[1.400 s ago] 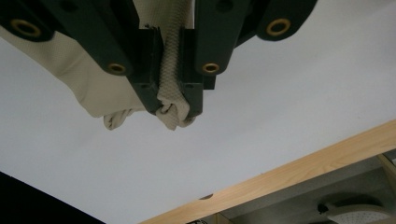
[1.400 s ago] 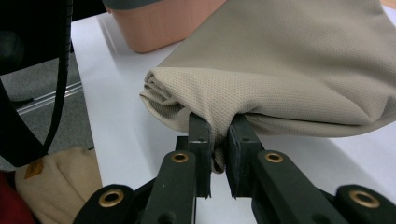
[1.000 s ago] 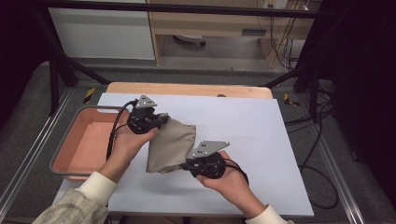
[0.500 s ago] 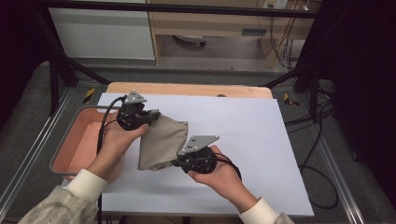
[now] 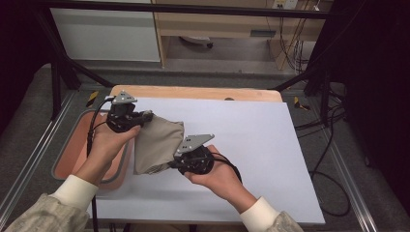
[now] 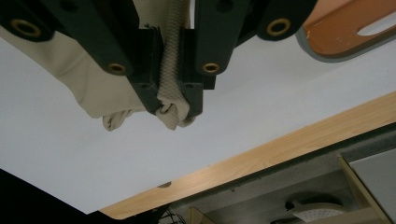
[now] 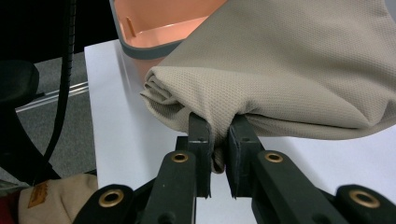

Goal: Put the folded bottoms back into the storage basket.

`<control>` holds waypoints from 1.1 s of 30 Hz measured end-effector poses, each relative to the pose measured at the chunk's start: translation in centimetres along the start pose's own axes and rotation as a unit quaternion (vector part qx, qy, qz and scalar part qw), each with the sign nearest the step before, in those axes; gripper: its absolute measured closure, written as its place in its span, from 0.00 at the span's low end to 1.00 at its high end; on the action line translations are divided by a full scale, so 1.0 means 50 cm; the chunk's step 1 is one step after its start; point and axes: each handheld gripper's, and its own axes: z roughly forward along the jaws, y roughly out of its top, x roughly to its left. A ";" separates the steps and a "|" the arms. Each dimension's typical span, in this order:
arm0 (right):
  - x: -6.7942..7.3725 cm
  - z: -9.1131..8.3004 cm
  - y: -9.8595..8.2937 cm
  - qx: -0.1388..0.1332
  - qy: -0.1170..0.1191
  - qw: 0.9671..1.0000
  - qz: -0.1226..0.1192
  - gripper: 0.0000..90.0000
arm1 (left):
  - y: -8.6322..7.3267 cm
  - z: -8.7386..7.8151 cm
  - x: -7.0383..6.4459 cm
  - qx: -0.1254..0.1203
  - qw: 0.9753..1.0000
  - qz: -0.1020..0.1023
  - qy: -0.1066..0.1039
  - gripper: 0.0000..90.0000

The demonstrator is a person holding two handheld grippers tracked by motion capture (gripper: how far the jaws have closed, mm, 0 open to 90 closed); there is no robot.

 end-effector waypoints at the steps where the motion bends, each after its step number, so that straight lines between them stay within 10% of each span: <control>1: 0.000 0.002 0.003 0.000 -0.001 1.000 -0.001 0.92 | 0.000 0.000 0.000 0.000 1.000 0.000 0.000 0.91; 33: -0.001 0.066 0.066 -0.002 0.014 1.000 -0.021 0.92 | -0.018 -0.042 0.078 -0.006 0.999 -0.026 0.018 0.91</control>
